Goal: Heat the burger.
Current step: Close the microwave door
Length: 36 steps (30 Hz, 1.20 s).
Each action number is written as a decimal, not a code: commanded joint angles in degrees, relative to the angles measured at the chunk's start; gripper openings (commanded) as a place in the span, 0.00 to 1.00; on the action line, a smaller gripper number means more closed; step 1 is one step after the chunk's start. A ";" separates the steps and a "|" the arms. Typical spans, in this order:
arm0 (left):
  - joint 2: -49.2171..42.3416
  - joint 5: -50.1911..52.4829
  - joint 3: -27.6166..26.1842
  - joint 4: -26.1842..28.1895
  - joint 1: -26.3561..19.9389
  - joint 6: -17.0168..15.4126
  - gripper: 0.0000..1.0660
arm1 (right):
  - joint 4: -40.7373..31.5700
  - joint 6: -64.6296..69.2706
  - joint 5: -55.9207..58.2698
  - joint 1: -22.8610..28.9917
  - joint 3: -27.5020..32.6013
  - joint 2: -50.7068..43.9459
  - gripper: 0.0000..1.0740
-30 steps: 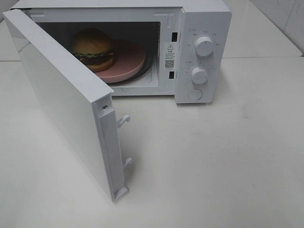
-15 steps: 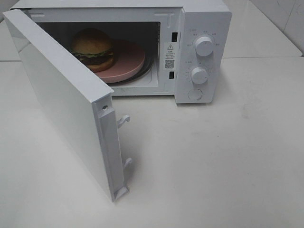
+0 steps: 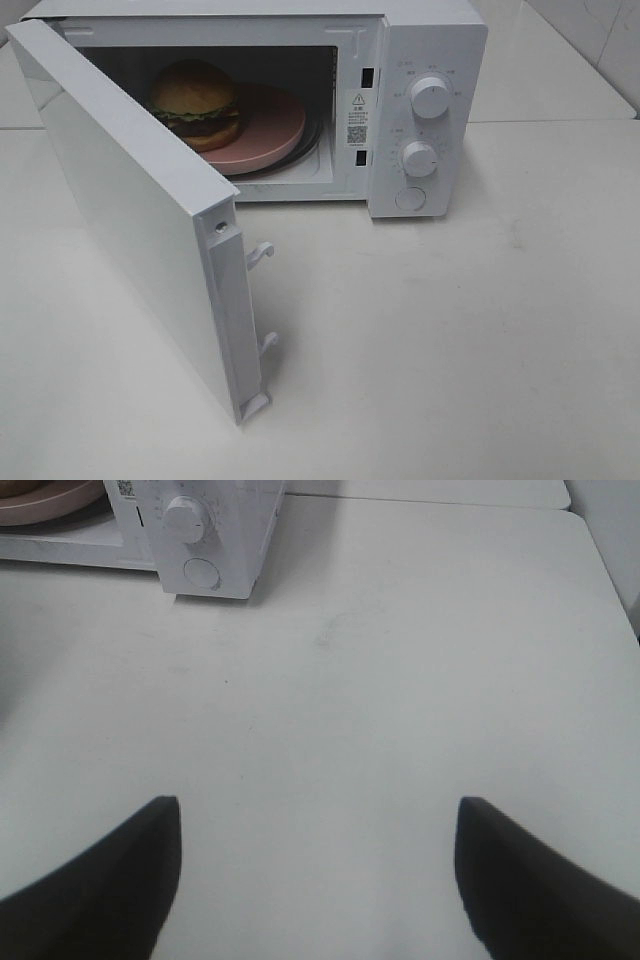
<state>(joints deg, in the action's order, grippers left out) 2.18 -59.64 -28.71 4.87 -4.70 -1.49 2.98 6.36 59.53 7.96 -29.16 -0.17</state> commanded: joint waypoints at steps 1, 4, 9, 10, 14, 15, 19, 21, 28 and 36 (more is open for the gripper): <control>1.66 1.83 -1.09 0.69 0.17 -0.11 0.81 | 0.11 -0.46 -0.11 -0.46 0.06 -1.55 0.69; 4.13 4.53 -1.55 0.29 0.17 -0.06 0.79 | 0.11 -0.46 -0.11 -0.46 0.06 -1.55 0.69; 11.17 13.24 -1.15 -0.69 0.17 -0.06 0.61 | 0.11 -0.40 -0.11 -0.46 0.06 -1.55 0.69; 11.17 13.24 -1.15 -0.69 0.17 -0.06 0.61 | 0.11 -0.40 -0.11 -0.46 0.06 -1.55 0.69; 14.55 19.08 0.17 -0.69 0.17 -0.06 0.41 | 0.11 -0.40 -0.11 -0.46 0.06 -1.55 0.69; 16.10 22.63 1.26 -0.63 0.17 -0.06 0.30 | 0.11 -0.40 -0.11 -0.46 0.06 -1.55 0.69; 18.62 27.33 2.58 -0.40 0.17 -0.06 0.12 | 0.11 -0.40 -0.11 -0.46 0.06 -1.55 0.69; 20.57 30.25 3.27 -0.40 0.17 0.11 0.00 | 0.11 -0.40 -0.11 -0.46 0.06 -1.55 0.69; 26.99 43.60 6.25 1.55 0.17 2.86 0.00 | 0.11 -0.40 -0.11 -0.46 0.06 -1.55 0.69; 40.16 73.11 13.01 2.75 0.17 3.95 0.00 | 0.11 -0.40 -0.11 -0.46 0.06 -1.55 0.69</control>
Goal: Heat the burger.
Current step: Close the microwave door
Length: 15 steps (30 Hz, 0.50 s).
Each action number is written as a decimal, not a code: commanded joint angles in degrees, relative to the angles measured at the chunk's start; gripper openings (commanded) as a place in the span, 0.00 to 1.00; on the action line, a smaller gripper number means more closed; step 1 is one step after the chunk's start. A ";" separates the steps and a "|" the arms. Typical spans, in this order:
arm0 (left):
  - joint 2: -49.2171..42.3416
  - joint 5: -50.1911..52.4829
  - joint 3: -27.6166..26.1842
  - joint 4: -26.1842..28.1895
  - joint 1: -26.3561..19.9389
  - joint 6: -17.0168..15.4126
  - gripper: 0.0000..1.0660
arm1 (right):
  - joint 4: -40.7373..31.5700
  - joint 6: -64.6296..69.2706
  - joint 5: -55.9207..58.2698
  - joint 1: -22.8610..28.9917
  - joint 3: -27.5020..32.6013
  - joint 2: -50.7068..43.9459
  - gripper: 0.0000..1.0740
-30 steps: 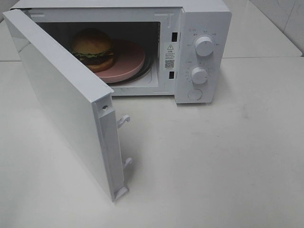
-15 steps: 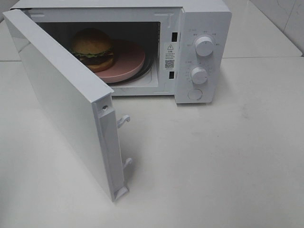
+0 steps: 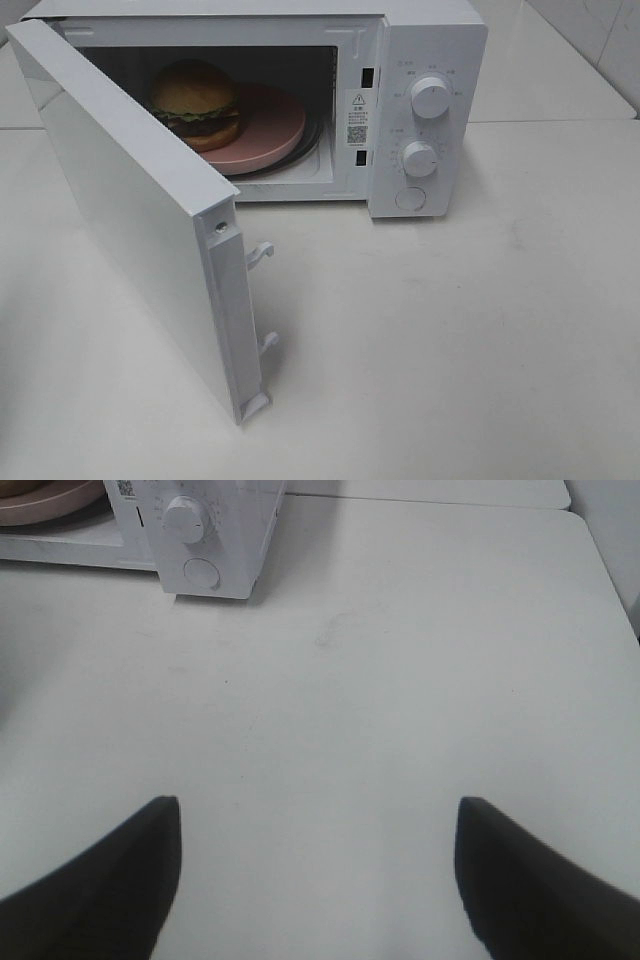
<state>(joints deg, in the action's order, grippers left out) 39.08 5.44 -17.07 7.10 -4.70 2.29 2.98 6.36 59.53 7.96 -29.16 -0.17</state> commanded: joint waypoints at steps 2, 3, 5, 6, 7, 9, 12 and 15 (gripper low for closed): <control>4.87 10.37 1.95 0.29 0.17 0.06 0.00 | 0.11 -0.40 -0.11 -0.46 0.06 -1.55 0.69; 7.79 15.13 2.98 -1.26 0.17 -0.40 0.00 | 0.11 -0.40 -0.11 -0.46 0.06 -1.55 0.69; 10.77 19.88 3.95 -4.35 0.17 -1.83 0.00 | 0.11 -0.40 -0.11 -0.46 0.06 -1.55 0.69; 10.77 19.88 3.95 -4.35 0.17 -1.83 0.00 | 0.11 -0.40 -0.11 -0.46 0.06 -1.55 0.69; 12.38 22.40 4.41 -6.53 0.17 -3.15 0.00 | 0.11 -0.40 -0.11 -0.46 0.06 -1.55 0.69; 15.99 26.70 4.81 -10.60 0.17 -6.13 0.00 | 0.11 -0.40 -0.11 -0.46 0.06 -1.55 0.69; 21.54 31.91 4.81 -17.48 0.17 -11.46 0.00 | 0.11 -0.40 -0.11 -0.46 0.06 -1.55 0.69; 27.39 38.33 4.81 -22.75 0.17 -16.44 0.00 | 0.11 -0.40 -0.11 -0.46 0.06 -1.55 0.69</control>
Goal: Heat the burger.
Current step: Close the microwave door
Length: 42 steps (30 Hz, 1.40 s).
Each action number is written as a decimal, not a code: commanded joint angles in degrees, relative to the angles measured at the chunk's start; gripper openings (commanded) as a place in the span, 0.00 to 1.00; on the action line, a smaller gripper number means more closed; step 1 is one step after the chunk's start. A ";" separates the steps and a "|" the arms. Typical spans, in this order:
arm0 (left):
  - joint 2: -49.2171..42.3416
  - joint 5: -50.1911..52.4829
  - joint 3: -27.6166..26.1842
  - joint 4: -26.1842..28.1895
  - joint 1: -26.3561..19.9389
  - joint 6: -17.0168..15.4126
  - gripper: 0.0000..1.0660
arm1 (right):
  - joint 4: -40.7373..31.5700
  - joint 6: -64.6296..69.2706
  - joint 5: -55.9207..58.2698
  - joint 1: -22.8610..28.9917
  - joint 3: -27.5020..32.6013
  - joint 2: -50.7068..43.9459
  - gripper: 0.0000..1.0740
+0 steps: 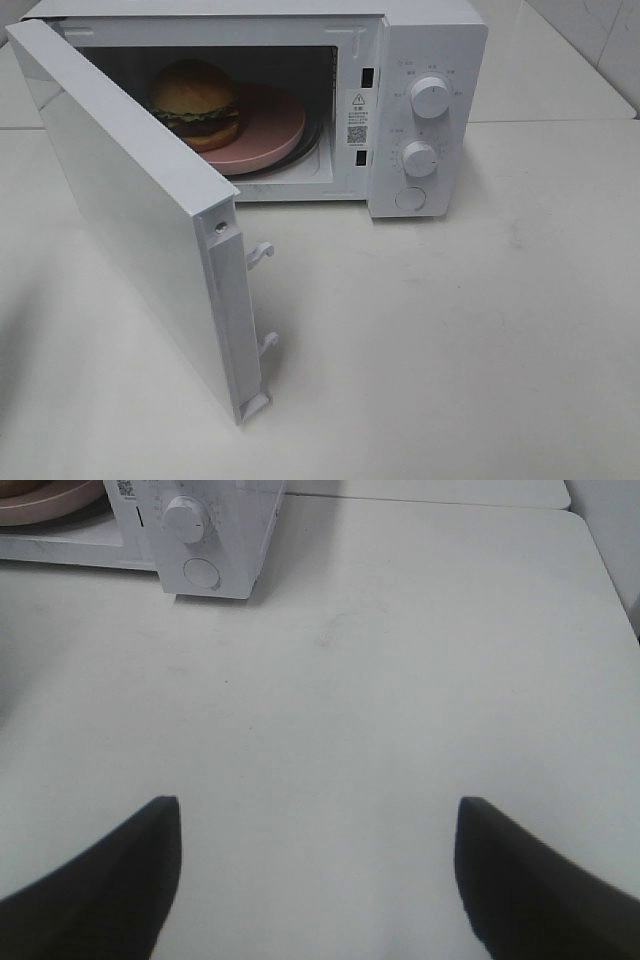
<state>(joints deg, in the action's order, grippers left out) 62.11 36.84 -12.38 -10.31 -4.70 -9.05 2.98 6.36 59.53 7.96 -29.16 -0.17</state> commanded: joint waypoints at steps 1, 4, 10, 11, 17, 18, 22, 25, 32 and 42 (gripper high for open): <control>8.14 11.06 0.06 -7.91 0.17 -7.16 0.00 | 0.11 -0.40 -0.11 -0.46 0.06 -1.55 0.69; 13.98 16.84 -0.23 -11.40 0.17 -7.96 0.00 | 0.11 -0.40 -0.11 -0.46 0.06 -1.55 0.69; 20.86 23.15 -1.09 -12.32 0.29 -9.63 0.00 | 0.11 -0.40 -0.11 -0.46 0.06 -1.55 0.69; 20.86 23.15 -1.09 -12.32 0.29 -9.63 0.00 | 0.11 -0.40 -0.11 -0.46 0.06 -1.55 0.69; 24.12 19.02 -4.41 -9.17 9.05 -5.90 0.00 | 0.11 -0.40 -0.11 -0.46 0.06 -1.55 0.69; 24.69 18.74 -4.76 -6.93 10.71 -5.33 0.00 | 0.11 -0.40 -0.11 -0.46 0.06 -1.55 0.69; 25.90 18.79 -5.73 -0.57 15.47 -3.78 0.00 | 0.11 -0.40 -0.11 -0.46 0.06 -1.55 0.69; 27.44 18.51 -7.73 4.35 20.40 -2.35 0.00 | 0.11 -0.40 -0.11 -0.46 0.06 -1.55 0.69; 30.94 18.33 -10.94 9.28 26.70 -1.03 0.00 | 0.11 -0.40 -0.11 -0.46 0.06 -1.55 0.69; 35.81 11.29 -19.54 21.43 36.15 6.42 0.00 | 0.11 -0.40 -0.11 -0.46 0.06 -1.55 0.69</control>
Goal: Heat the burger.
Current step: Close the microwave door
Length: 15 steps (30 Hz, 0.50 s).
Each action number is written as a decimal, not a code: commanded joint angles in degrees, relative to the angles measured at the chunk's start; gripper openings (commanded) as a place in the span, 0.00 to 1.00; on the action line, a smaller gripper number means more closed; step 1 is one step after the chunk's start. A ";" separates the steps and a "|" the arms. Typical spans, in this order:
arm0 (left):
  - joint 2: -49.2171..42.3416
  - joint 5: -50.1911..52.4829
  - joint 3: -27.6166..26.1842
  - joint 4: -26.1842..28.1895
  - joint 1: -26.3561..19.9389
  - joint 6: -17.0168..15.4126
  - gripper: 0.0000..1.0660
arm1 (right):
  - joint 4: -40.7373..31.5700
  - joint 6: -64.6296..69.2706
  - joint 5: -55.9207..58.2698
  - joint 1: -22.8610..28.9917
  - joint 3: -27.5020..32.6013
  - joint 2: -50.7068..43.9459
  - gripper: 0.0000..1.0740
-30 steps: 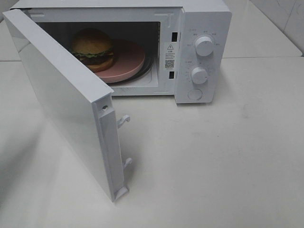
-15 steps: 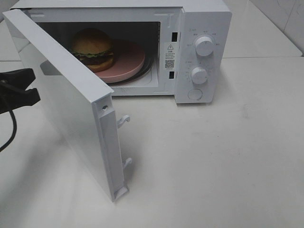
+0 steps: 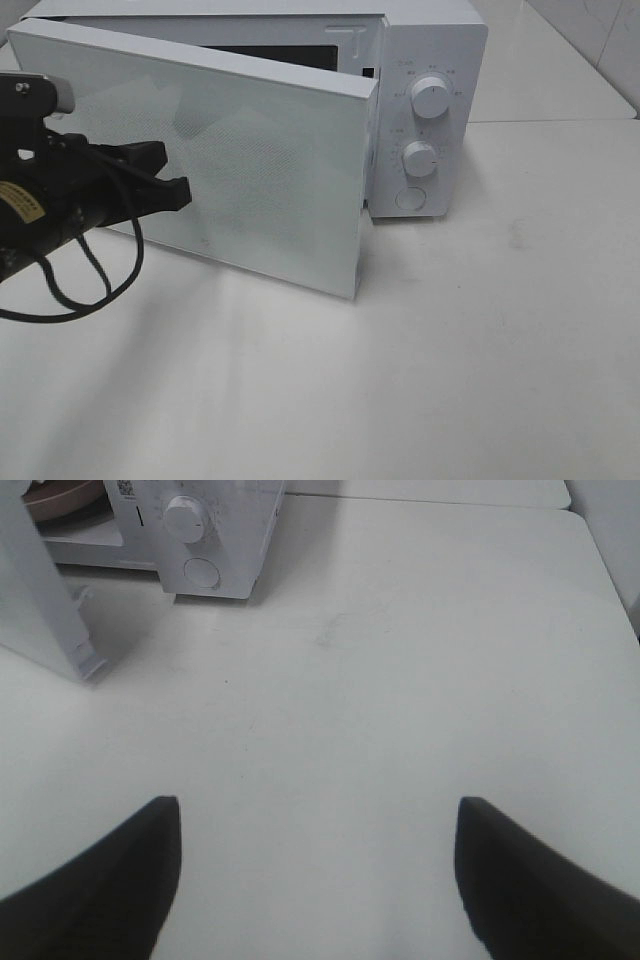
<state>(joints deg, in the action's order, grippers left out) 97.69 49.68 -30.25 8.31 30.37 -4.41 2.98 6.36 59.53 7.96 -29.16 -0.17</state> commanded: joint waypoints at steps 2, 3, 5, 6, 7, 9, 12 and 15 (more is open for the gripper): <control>0.86 -2.58 -3.55 5.39 2.29 3.09 0.00 | 0.11 -0.40 -0.11 -0.46 0.06 -1.55 0.69; 0.86 -2.58 -3.55 5.39 2.29 3.09 0.00 | 0.11 -0.40 -0.11 -0.46 0.06 -1.55 0.69; 1.89 -4.76 -7.10 9.51 3.90 4.41 0.00 | 0.11 -0.40 -0.11 -0.46 0.06 -1.55 0.69; 1.89 -4.76 -7.10 9.51 3.90 4.41 0.00 | 0.11 -0.40 -0.11 -0.46 0.06 -1.55 0.69; 2.29 -4.98 -7.91 10.08 4.18 4.41 0.00 | 0.11 -0.40 -0.11 -0.46 0.06 -1.55 0.69; 3.09 -5.67 -9.85 11.23 4.70 4.41 0.00 | 0.11 -0.40 -0.11 -0.46 0.06 -1.55 0.69; 4.58 -7.85 -13.24 12.15 5.44 4.41 0.00 | 0.11 -0.40 -0.11 -0.46 0.06 -1.55 0.69; 6.07 -8.82 -15.93 13.06 6.19 5.56 0.00 | 0.11 -0.40 -0.11 -0.46 0.06 -1.55 0.69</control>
<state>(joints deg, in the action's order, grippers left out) 102.73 42.11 -43.66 20.17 35.64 0.00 2.98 6.36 59.53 7.96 -29.16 -0.17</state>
